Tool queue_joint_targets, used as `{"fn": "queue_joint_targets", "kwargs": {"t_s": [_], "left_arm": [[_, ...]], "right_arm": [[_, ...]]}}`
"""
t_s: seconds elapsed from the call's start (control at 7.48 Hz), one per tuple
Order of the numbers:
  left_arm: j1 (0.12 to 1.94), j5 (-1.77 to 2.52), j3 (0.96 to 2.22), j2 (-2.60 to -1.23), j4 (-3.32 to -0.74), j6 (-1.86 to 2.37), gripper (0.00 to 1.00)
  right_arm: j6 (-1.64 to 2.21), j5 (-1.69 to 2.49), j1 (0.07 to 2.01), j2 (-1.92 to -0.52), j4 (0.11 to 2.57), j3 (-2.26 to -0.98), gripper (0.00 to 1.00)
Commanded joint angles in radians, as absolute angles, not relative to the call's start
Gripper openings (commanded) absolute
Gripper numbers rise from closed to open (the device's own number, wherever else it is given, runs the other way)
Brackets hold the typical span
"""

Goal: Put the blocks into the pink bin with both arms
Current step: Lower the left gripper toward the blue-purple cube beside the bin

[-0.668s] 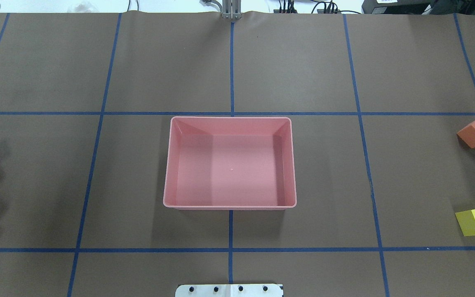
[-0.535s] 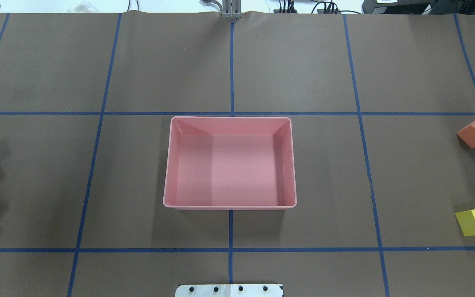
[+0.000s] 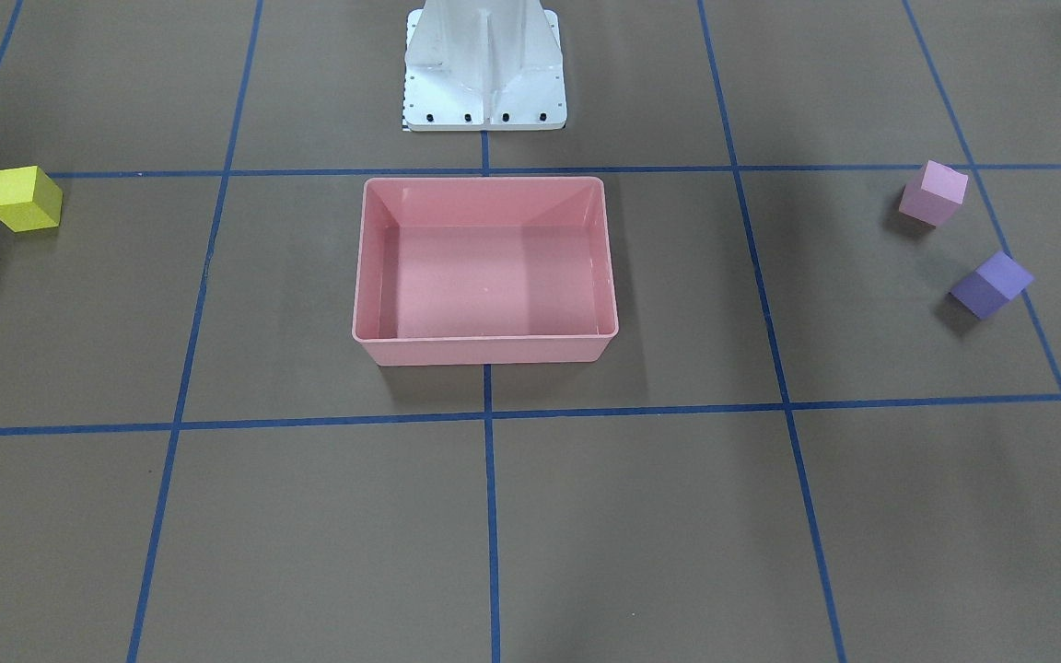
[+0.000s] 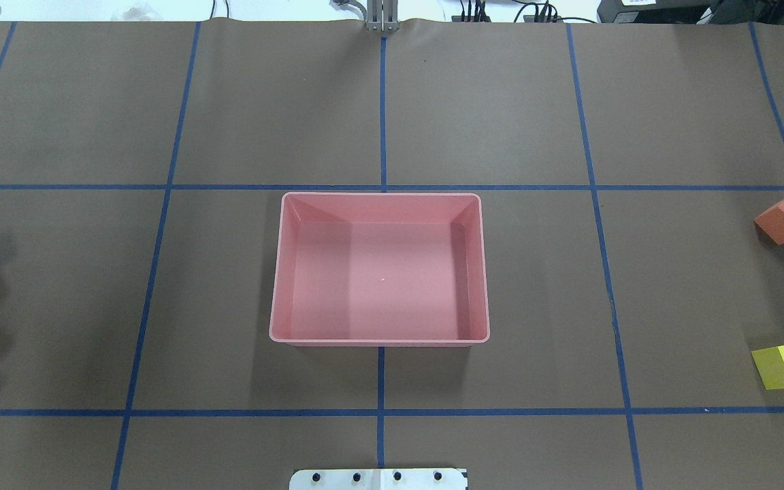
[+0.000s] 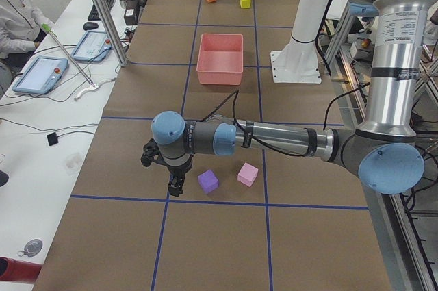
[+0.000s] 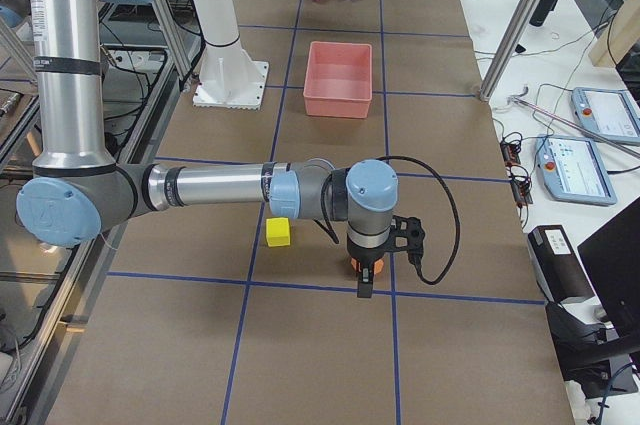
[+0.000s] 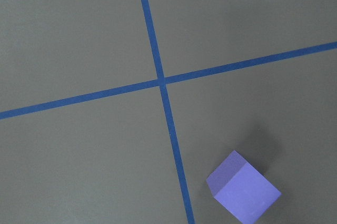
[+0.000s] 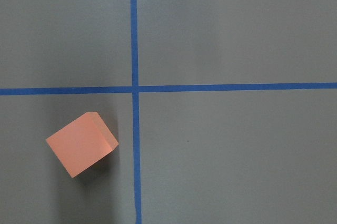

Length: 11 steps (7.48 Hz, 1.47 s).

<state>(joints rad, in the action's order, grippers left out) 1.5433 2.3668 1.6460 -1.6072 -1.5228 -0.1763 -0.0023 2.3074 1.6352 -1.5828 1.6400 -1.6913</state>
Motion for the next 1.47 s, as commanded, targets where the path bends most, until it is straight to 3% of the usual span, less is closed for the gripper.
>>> {"fn": "queue_joint_targets", "kwargs": {"t_s": [0.0,0.4,0.67,1.34], "left_arm": [[1.526,2.364,1.646,-1.638,-1.546,-0.169,1.0],[1.5,2.378,1.637,-1.638,-1.658,-0.176,1.0],[1.313,2.369,1.623,-1.621,-1.767,-0.169,1.0],[1.123,2.228,1.582,-1.493,-2.13,-0.181,1.0]], "right_arm": [[-0.002,2.319,1.614,-1.582,1.634,-1.692,1.0],[-0.002,2.319,1.594,-1.577,1.634,-1.692,1.0],[-0.002,2.319,1.591,-1.577,1.634,-1.694,1.0],[-0.002,2.318,1.589,-1.575,1.634,-1.694,1.0]]}}
